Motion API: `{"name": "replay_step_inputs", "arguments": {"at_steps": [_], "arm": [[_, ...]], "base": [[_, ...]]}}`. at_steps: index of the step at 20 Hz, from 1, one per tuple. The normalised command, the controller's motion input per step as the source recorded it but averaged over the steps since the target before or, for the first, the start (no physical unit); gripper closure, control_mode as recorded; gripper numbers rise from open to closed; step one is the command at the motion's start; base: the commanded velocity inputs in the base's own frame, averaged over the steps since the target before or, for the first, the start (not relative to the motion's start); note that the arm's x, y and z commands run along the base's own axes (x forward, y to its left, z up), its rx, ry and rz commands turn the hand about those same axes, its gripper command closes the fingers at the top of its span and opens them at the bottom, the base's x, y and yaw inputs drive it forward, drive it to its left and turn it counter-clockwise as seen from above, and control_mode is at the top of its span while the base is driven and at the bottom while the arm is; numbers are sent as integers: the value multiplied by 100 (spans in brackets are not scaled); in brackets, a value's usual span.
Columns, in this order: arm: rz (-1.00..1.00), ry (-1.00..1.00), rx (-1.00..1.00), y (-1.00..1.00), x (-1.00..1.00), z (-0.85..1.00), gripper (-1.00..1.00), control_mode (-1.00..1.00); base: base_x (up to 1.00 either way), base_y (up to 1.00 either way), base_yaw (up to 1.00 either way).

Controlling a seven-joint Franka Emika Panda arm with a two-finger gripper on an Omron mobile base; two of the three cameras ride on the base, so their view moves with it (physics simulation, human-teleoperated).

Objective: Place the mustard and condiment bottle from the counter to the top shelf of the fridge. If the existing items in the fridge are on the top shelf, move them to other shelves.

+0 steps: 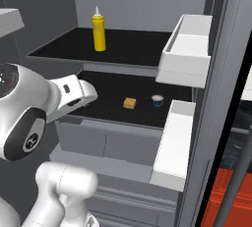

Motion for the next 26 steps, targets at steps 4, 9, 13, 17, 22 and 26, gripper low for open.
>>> {"name": "replay_step_inputs", "arguments": {"at_steps": [4,9,13,17,22,26], "arm": [[7,0,-2,0,-49,-8,-100,100],[0,0,0,0,0,0,-100,100],[0,0,0,0,0,0,-100,100],[0,0,0,0,0,0,-100,100],[0,0,0,0,0,0,-100,100],[0,0,0,0,0,0,-100,100]], "base": [[-50,0,11],[-100,26,19],[-100,94,16],[-72,100,13],[-22,100,11],[14,100,5]]}}
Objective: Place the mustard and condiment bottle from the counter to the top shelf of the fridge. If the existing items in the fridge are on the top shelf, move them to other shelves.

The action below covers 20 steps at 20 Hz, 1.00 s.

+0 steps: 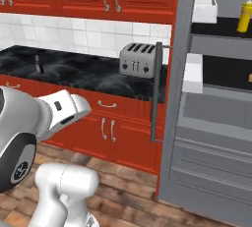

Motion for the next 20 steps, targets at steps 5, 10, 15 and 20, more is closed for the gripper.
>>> {"name": "replay_step_inputs", "arguments": {"at_steps": [5,10,15,20], "arm": [[0,0,0,0,0,0,-100,100],[0,0,0,0,0,0,-100,100],[0,0,0,0,0,0,-100,100],[0,0,0,0,0,0,-100,100]], "base": [[62,100,0],[98,100,-1],[100,100,-4],[86,100,-2]]}}
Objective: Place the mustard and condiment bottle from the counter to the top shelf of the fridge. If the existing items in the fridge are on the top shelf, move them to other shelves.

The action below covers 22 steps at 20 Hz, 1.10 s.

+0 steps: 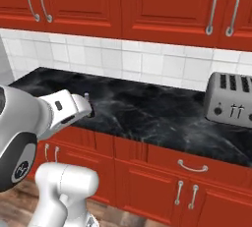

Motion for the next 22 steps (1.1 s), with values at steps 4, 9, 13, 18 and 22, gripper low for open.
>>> {"name": "replay_step_inputs", "arguments": {"at_steps": [4,9,13,18,22], "arm": [[0,0,0,0,0,0,-100,100],[1,3,0,-2,31,-7,-100,-100],[9,10,5,-20,100,-47,-100,-100],[13,2,22,-47,100,-71,-100,-100],[17,0,38,-75,99,-73,-100,-100]], "base": [[74,96,0],[29,12,0],[0,0,0],[0,0,0],[0,0,0]]}}
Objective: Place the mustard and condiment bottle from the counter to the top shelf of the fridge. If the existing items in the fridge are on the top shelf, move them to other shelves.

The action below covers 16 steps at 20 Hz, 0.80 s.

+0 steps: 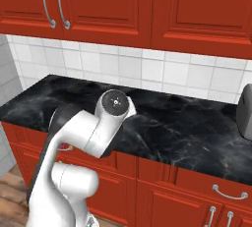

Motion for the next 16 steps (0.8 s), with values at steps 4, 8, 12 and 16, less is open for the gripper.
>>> {"name": "replay_step_inputs", "arguments": {"at_steps": [4,8,12,16], "arm": [[16,0,34,-25,92,-68,-100,-100],[4,-8,5,13,74,-33,-100,-100],[0,-9,0,33,55,-28,-100,-100],[1,-4,1,19,41,-37,-100,-100]], "base": [[0,0,0],[0,0,0],[0,0,0],[0,0,0]]}}
